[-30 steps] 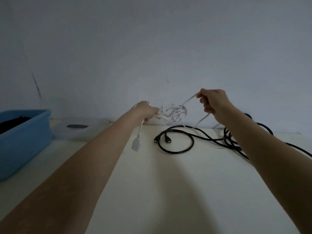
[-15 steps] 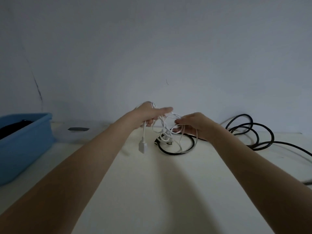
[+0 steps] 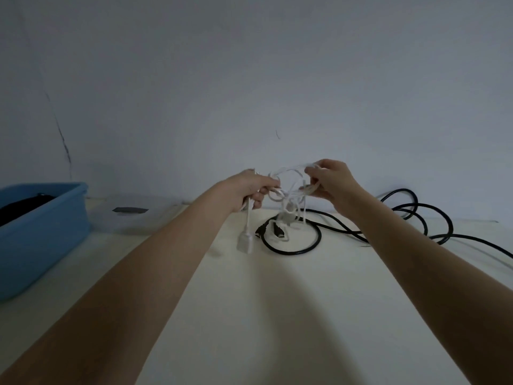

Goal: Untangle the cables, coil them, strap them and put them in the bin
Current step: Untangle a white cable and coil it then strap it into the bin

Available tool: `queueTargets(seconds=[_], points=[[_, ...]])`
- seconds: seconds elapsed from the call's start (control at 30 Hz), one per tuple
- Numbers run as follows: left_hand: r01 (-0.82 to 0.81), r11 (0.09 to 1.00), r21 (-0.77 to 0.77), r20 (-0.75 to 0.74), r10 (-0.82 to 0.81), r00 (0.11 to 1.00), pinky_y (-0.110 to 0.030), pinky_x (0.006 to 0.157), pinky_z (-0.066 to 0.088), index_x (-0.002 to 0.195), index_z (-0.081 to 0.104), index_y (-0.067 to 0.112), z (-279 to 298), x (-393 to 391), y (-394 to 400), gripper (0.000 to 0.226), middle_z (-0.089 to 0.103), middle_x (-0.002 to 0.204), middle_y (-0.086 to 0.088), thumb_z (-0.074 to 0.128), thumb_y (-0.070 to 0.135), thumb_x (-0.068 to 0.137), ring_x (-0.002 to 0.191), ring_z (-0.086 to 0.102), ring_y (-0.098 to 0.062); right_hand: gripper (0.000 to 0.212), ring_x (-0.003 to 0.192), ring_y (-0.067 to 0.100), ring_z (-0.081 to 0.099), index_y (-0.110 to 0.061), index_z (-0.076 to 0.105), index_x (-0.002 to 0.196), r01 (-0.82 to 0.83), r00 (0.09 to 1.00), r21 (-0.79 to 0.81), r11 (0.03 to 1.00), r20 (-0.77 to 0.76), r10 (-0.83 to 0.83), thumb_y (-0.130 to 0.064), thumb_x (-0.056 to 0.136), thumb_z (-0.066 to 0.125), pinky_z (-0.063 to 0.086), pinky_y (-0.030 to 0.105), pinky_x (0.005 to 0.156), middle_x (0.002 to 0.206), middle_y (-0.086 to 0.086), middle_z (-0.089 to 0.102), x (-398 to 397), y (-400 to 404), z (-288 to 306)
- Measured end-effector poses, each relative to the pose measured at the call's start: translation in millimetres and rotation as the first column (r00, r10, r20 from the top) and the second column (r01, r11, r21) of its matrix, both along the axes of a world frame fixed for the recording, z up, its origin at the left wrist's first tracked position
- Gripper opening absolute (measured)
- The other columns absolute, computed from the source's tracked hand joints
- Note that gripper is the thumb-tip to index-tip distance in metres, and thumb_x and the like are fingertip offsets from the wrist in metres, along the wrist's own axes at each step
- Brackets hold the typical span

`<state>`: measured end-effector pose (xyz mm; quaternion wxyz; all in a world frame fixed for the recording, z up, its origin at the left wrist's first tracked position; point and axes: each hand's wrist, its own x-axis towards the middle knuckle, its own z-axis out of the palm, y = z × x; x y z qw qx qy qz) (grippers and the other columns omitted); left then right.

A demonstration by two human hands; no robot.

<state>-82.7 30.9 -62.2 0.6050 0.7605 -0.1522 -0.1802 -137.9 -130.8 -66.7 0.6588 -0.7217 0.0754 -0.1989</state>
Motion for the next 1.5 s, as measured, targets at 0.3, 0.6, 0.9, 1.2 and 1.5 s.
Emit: queueTargets(seconds=[0.3, 0.6, 0.9, 1.2, 1.5], points=[[-0.149, 0.940, -0.305, -0.012, 0.153, 0.988, -0.012, 0.033, 0.029, 0.069, 0.052, 0.007, 10.5, 2.8, -7.1, 0.028, 0.040, 0.034, 0.006, 0.052, 0.012, 0.096, 0.027, 0.035, -0.003, 0.019, 0.082, 0.043, 0.067, 0.001, 0.053, 0.099, -0.351, 0.808, 0.511, 0.785, -0.258, 0.530, -0.010, 0.094, 0.039, 0.059, 0.043, 0.070, 0.105, 0.029, 0.058, -7.0, 17.7, -20.1], [-0.041, 0.995, 0.094, 0.185, 0.023, 0.983, -0.023, 0.050, 0.039, 0.120, 0.053, -0.004, 2.0, 11.5, 9.7, 0.083, 0.053, 0.068, -0.004, 0.087, 0.038, 0.058, 0.049, 0.043, -0.010, 0.010, 0.053, 0.023, 0.067, 0.013, 0.057, 0.084, -0.172, 0.968, 0.390, 0.905, -0.106, 0.229, 0.012, 0.087, 0.048, 0.057, 0.027, 0.053, 0.081, 0.023, 0.062, 3.7, 8.9, -27.1], [0.133, 0.987, -0.087, 0.043, -0.130, 0.991, -0.015, 0.036, 0.026, 0.068, 0.052, 0.014, -0.6, 2.8, 10.5, 0.023, 0.039, 0.045, 0.008, 0.069, 0.005, 0.081, 0.037, 0.026, -0.005, 0.008, 0.067, 0.022, 0.067, 0.006, 0.063, 0.085, -0.191, 0.978, 0.229, 0.955, -0.044, 0.206, 0.008, 0.085, 0.055, 0.059, 0.027, 0.069, 0.081, 0.018, 0.066, -4.4, -6.7, -20.4], [0.059, 0.997, 0.047, -0.029, -0.058, 0.998, -0.017, 0.042, 0.021, 0.067, 0.051, 0.018, -5.0, -1.8, 10.3, 0.027, 0.034, 0.052, 0.007, 0.073, 0.023, 0.081, 0.037, 0.023, -0.004, 0.015, 0.070, 0.018, 0.064, -0.001, 0.065, 0.097, -0.160, 0.986, 0.148, 0.976, 0.060, 0.152, 0.003, 0.083, 0.063, 0.057, 0.021, 0.067, 0.083, 0.012, 0.065, -1.1, -4.9, -20.9], [-0.009, 1.000, -0.003, 0.042, 0.009, 0.999, -0.017, 0.036, 0.022, 0.074, 0.052, 0.011, -1.6, 6.7, 10.9, 0.023, 0.036, 0.041, 0.006, 0.073, 0.006, 0.079, 0.032, 0.025, -0.004, 0.004, 0.061, 0.014, 0.062, -0.011, 0.068, 0.078, -0.156, 0.987, -0.485, 0.861, -0.116, 0.113, -0.010, 0.081, 0.070, 0.055, 0.019, 0.057, 0.069, 0.005, 0.063, 2.1, 6.3, -14.8]])
